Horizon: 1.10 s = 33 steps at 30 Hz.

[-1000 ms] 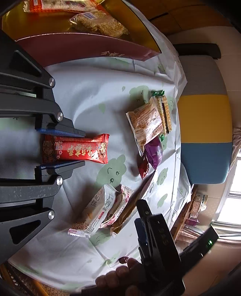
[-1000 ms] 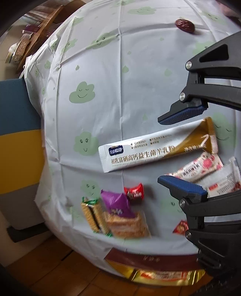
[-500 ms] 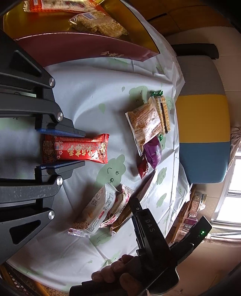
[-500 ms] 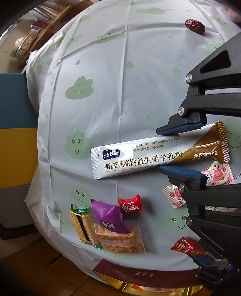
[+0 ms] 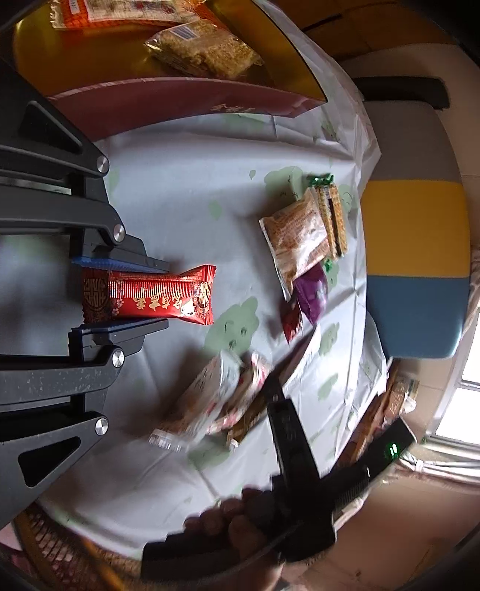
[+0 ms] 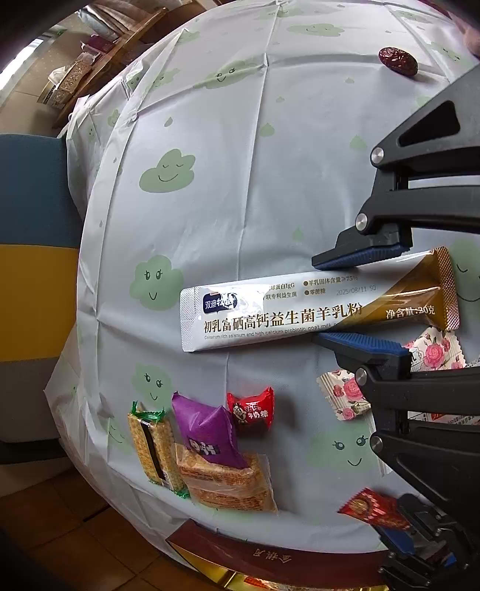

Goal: Organize snacks
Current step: 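Carry the white-gold sachet into the gold box and open the right tool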

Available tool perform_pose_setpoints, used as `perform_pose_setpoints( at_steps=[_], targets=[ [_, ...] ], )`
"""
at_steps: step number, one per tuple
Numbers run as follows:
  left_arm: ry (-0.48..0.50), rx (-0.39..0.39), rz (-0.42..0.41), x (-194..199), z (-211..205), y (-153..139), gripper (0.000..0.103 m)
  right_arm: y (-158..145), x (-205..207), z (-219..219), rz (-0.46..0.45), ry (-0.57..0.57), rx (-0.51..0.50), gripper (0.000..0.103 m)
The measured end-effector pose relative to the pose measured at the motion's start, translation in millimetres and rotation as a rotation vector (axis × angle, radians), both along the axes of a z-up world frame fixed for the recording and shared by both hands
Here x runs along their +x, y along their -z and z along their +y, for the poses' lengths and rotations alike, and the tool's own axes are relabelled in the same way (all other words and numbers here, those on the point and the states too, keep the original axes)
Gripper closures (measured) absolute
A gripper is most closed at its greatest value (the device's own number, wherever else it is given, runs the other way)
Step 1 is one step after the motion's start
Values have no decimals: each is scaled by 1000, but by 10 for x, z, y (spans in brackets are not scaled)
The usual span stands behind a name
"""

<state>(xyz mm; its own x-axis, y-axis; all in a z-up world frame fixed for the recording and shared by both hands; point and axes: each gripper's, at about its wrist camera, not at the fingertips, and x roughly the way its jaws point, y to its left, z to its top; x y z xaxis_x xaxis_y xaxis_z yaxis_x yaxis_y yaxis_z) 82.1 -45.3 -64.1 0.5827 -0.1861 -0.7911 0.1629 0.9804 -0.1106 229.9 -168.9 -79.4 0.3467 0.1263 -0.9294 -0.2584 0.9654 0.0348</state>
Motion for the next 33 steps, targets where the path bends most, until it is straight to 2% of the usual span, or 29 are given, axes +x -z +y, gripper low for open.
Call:
perform_pose_setpoints(
  at_steps=[3, 6, 15, 21, 28, 33],
  targets=[
    [21, 6, -7, -123, -7, -53, 81, -5, 2, -2, 0, 3, -1, 71],
    [39, 45, -20, -257, -7, -54, 81, -24, 33, -21, 4, 24, 10, 76],
    [51, 55, 11, -515, 121, 26, 81, -264, -14, -155, -65, 71, 69, 76],
    [49, 47, 8, -584, 170, 53, 81, -485, -206, -109, -64, 26, 206, 76],
    [58, 28, -7, -623, 202, 68, 81, -763, -415, 378, 17, -97, 359, 76],
    [57, -4, -17, -639, 246, 80, 81, -928, -491, 1073, 93, -208, 426, 76]
  ],
)
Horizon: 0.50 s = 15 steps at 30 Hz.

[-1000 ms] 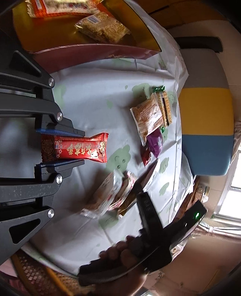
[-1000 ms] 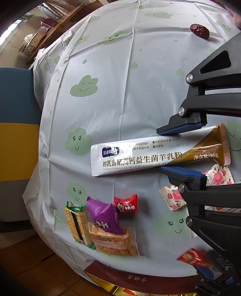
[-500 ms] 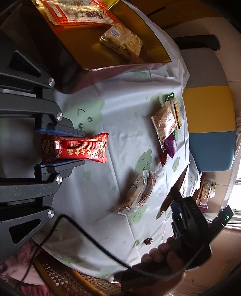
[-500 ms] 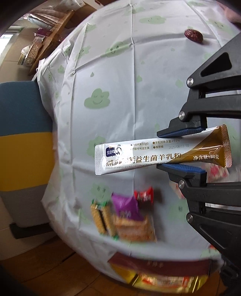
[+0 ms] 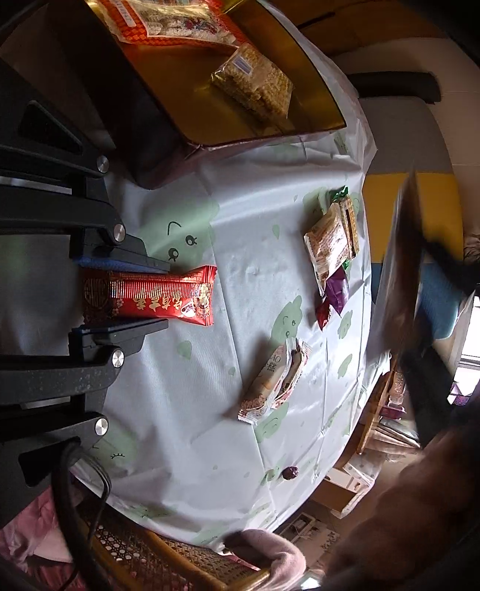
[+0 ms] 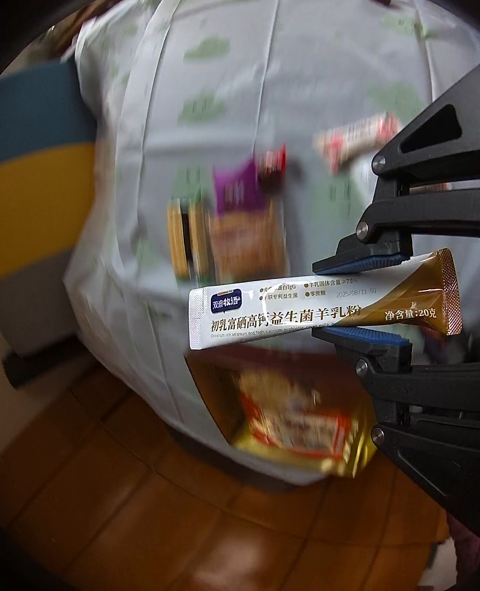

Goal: Organize snacks
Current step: 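Carry the white-gold sachet into the gold box and open the right tool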

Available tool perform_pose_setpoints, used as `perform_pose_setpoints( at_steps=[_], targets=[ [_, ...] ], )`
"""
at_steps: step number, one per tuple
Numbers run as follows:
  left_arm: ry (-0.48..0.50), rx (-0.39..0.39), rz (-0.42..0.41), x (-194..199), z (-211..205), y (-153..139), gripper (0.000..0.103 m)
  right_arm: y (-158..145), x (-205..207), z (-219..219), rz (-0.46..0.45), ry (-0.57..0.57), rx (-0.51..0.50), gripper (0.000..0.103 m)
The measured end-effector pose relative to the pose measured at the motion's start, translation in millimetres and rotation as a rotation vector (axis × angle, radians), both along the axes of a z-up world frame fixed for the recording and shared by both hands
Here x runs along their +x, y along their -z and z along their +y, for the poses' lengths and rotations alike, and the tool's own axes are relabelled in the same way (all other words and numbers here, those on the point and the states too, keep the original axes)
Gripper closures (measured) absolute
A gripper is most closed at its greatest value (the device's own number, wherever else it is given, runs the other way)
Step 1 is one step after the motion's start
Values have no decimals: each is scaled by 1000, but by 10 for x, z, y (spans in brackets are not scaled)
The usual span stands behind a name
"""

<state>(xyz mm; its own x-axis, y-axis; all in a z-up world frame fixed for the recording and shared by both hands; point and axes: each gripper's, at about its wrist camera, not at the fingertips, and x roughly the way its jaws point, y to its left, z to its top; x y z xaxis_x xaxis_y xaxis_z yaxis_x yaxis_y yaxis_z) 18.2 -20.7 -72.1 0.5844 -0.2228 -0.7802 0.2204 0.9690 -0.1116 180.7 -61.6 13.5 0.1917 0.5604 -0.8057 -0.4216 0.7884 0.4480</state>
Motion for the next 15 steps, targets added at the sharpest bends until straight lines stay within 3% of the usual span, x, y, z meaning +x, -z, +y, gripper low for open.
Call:
perform_pose_setpoints(
  at_steps=[5, 9, 15],
  targets=[
    [-4, -36, -3, -10, 41, 16, 81, -103, -22, 675, 36, -83, 60, 76],
    [-8, -63, 2, -5, 80, 23, 81, -71, 39, 1025, 59, -107, 107, 65],
    [-7, -58, -4, -15, 73, 30, 81, 52, 11, 1156, 56, -119, 42, 62]
  ],
)
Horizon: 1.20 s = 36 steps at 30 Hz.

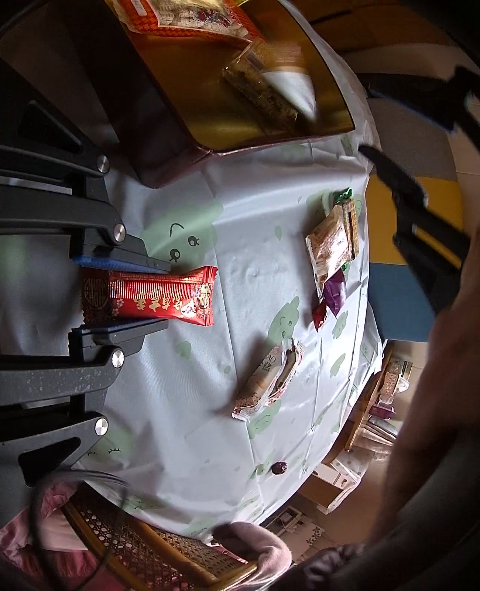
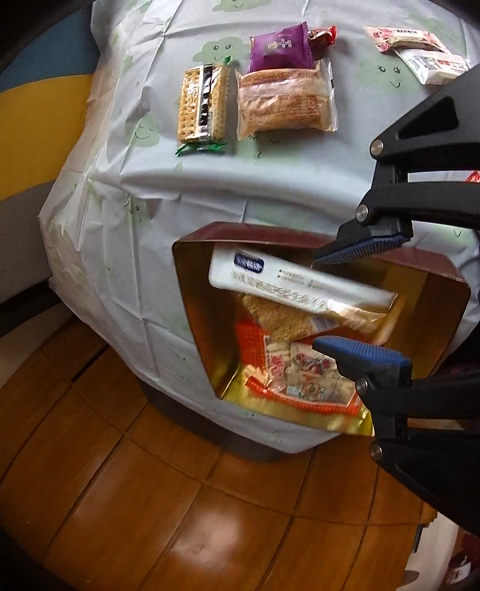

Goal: Organize snacks
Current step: 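Carry the white-gold sachet into the gold box and open the right tool, then carry the red candy packet into the gold box and open the left tool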

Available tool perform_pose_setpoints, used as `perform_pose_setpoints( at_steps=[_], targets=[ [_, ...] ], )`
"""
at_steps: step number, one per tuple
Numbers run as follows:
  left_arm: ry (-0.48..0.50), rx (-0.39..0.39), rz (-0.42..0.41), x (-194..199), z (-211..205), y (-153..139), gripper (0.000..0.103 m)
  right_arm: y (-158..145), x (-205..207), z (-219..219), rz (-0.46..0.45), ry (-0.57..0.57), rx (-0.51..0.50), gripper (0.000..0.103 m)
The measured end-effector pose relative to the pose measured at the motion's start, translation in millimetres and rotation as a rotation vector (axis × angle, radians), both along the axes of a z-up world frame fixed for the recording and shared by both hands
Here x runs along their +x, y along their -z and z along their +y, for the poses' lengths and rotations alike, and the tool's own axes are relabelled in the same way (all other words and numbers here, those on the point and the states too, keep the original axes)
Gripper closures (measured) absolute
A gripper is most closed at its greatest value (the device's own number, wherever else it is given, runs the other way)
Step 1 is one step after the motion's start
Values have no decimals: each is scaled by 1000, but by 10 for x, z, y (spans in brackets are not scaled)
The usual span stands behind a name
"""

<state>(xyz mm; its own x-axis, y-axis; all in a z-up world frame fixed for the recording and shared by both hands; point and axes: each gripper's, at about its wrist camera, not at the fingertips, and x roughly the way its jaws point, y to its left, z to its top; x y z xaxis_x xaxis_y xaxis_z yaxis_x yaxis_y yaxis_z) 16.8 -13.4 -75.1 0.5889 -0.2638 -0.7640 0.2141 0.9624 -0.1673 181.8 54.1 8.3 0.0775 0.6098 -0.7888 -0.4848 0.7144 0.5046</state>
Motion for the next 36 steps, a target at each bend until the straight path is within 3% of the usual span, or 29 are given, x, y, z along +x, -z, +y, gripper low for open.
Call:
perform_pose_setpoints(
  at_steps=[15, 26, 30, 36],
  targets=[
    [-1, 34, -7, -9, -38, -1, 81, 114, -102, -1230, -69, 98, -63, 62],
    [-4, 55, 0, 3, -68, -4, 81, 444, -33, -2304, -75, 328, -232, 62],
    [-4, 65, 7, 13, -79, -9, 80, 584, 13, -2398, -38, 361, -231, 62],
    [-7, 73, 19, 31, -94, -24, 80, 610, -8, -2306, -42, 319, -223, 62]
  ],
)
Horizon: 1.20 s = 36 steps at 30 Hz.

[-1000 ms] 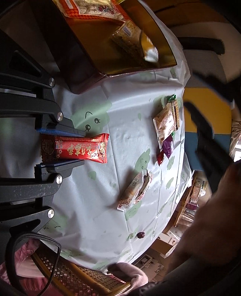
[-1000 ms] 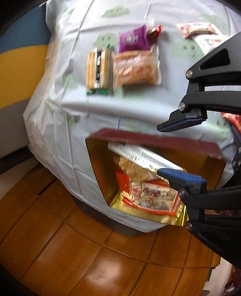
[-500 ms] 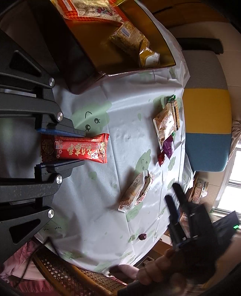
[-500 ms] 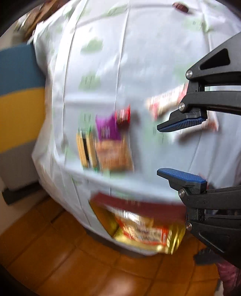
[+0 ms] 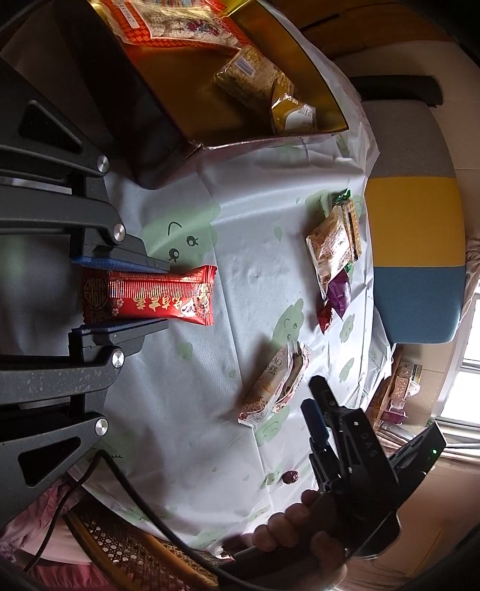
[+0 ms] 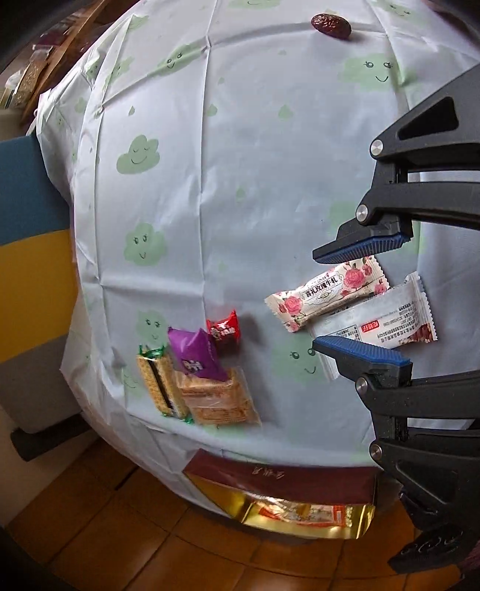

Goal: Organize snacks
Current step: 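Carry the red candy packet into the gold box and open the left tool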

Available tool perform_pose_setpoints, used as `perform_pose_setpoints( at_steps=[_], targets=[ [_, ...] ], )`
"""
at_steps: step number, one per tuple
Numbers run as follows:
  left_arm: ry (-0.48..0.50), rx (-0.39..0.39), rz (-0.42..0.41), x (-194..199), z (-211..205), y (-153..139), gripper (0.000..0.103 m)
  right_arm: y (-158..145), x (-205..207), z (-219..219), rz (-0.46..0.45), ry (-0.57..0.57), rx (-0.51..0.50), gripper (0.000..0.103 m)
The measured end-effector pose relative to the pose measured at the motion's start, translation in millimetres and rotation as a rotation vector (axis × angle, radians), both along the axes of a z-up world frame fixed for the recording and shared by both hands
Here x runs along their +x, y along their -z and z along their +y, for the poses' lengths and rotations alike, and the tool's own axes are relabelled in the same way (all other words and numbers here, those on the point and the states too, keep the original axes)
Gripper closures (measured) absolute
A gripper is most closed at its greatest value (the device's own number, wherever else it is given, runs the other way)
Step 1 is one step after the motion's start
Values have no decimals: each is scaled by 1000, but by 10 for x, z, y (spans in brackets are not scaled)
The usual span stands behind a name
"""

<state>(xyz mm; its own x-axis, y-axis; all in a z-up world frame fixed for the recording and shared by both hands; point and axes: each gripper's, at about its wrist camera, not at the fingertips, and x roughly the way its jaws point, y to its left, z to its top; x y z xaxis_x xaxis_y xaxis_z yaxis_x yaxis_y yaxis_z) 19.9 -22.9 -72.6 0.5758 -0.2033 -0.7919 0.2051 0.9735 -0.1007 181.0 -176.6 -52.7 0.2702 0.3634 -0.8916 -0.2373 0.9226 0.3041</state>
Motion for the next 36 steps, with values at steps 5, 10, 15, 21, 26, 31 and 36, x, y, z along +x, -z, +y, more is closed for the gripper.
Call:
perform_pose_setpoints(
  at_steps=[5, 10, 15, 21, 26, 31, 36],
  targets=[
    [6, -21, 14, 21, 4, -35, 80, 31, -6, 61, -15, -9, -60, 62],
    [16, -53, -21, -9, 12, -212, 80, 48, 1, 27, -17, 12, -69, 62],
    [-22, -119, -67, -2, 199, -499, 80, 38, 14, 20, -20, 17, -60, 62],
    [-181, -220, -111, 104, 775, -842, 80, -8, 1, -22, -29, 29, -49, 62],
    [-359, -216, -102, 339, 1318, -881, 80, -44, -12, -16, -38, 28, -38, 62],
    [-488, -244, -67, 671, 1738, -823, 80, -58, -17, 2, -44, 22, -44, 62],
    [-574, -249, -37, 1030, 1957, -750, 79, -61, -10, -13, -45, 32, -42, 62]
  ],
)
